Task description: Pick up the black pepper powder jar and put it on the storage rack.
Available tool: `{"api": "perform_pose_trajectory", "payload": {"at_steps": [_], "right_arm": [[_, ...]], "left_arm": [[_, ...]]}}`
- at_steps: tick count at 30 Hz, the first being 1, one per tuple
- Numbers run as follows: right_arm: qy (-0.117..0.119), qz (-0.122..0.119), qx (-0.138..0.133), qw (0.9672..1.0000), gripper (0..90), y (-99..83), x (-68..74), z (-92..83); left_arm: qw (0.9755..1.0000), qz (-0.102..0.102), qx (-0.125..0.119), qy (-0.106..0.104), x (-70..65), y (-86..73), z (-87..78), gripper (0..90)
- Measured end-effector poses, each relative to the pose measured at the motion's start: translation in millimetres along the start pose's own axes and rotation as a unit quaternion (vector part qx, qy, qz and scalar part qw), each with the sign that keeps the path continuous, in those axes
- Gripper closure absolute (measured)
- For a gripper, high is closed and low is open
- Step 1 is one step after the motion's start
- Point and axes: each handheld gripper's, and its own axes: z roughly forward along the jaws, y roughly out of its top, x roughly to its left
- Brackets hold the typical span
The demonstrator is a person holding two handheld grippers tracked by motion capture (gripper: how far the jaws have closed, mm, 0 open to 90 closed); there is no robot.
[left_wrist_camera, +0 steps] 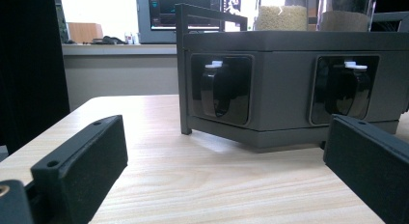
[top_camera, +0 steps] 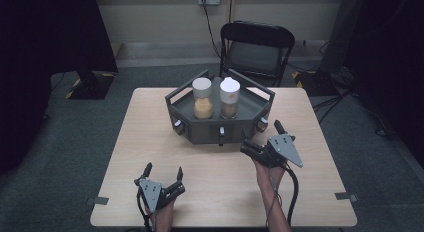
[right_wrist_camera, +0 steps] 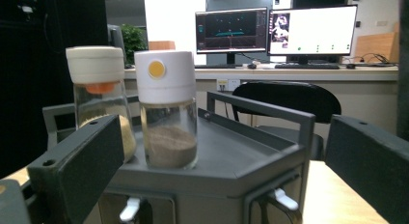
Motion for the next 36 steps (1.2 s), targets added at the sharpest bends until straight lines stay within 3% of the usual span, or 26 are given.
{"api": "perform_pose_trajectory", "payload": {"at_steps": [6,23,36], "right_arm": [[-0.008,-0.017,0.006,0.9998,0.0,-4.3,5.4,-10.7],[-0.029,-0.008,0.016,0.9994,0.0,-27.5,9.9,-38.7],[-0.027,-0.012,0.011,0.9995,0.0,-51.7,6.0,-59.1]], "left_arm": [[1.0000,0.000,0.000,0.000,0.0,0.0,0.0,1.1],[1.0000,0.000,0.000,0.000,0.0,-0.1,0.0,1.1],[1.0000,0.000,0.000,0.000,-0.1,0.0,0.0,1.0]]}}
